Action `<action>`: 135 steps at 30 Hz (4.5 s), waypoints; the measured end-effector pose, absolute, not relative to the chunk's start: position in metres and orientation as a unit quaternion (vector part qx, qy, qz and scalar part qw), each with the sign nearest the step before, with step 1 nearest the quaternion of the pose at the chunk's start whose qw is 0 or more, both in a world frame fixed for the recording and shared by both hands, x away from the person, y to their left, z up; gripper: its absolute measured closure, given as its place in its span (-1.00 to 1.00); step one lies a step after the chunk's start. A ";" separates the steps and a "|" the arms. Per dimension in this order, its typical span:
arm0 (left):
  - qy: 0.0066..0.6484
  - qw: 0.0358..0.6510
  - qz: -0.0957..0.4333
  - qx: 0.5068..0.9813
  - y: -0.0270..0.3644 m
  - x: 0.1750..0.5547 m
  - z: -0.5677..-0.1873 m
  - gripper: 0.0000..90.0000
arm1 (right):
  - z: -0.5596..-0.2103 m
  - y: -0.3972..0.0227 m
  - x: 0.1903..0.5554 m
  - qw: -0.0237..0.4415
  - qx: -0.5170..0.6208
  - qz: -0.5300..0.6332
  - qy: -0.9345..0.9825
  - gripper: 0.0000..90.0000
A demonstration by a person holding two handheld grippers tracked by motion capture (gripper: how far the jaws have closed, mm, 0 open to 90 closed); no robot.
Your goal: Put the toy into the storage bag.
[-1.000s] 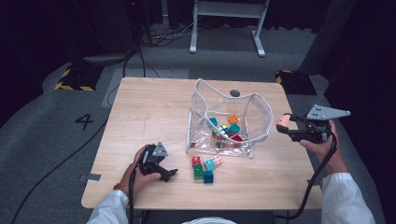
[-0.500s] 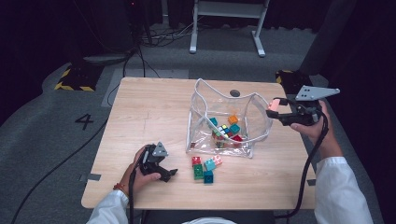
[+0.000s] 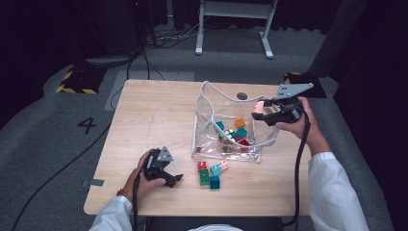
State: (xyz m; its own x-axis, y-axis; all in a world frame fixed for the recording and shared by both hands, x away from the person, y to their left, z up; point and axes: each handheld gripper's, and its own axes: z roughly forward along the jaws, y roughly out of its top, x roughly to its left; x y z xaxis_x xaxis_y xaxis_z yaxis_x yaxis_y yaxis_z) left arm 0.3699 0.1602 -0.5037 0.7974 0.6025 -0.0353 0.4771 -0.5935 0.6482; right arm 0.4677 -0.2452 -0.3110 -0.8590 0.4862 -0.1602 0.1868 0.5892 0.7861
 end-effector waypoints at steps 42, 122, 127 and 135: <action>0.304 0.333 0.094 0.888 0.160 0.370 -0.504 -0.99 | -0.348 -0.233 0.495 0.167 0.177 0.147 0.959 -0.10; 0.305 0.333 0.095 0.887 0.160 0.370 -0.504 -0.99 | -0.500 -0.213 0.335 0.056 0.143 0.408 0.900 -0.35; 0.304 0.333 0.095 0.887 0.160 0.370 -0.504 -0.99 | -0.503 -0.191 0.332 0.053 0.116 0.404 0.906 -0.35; 0.304 0.333 0.095 0.887 0.160 0.370 -0.504 -0.99 | -0.503 -0.164 0.336 0.057 0.117 0.404 0.905 -0.36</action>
State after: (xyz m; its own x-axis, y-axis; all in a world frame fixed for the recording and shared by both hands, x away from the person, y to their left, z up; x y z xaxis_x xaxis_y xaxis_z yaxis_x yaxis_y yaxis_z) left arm 0.3699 0.1602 -0.5038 0.7973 0.6027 -0.0344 0.4764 -0.5932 0.6490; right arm 0.3359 -0.1640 -0.5034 -0.9663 0.2572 -0.0085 0.1652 0.6457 0.7455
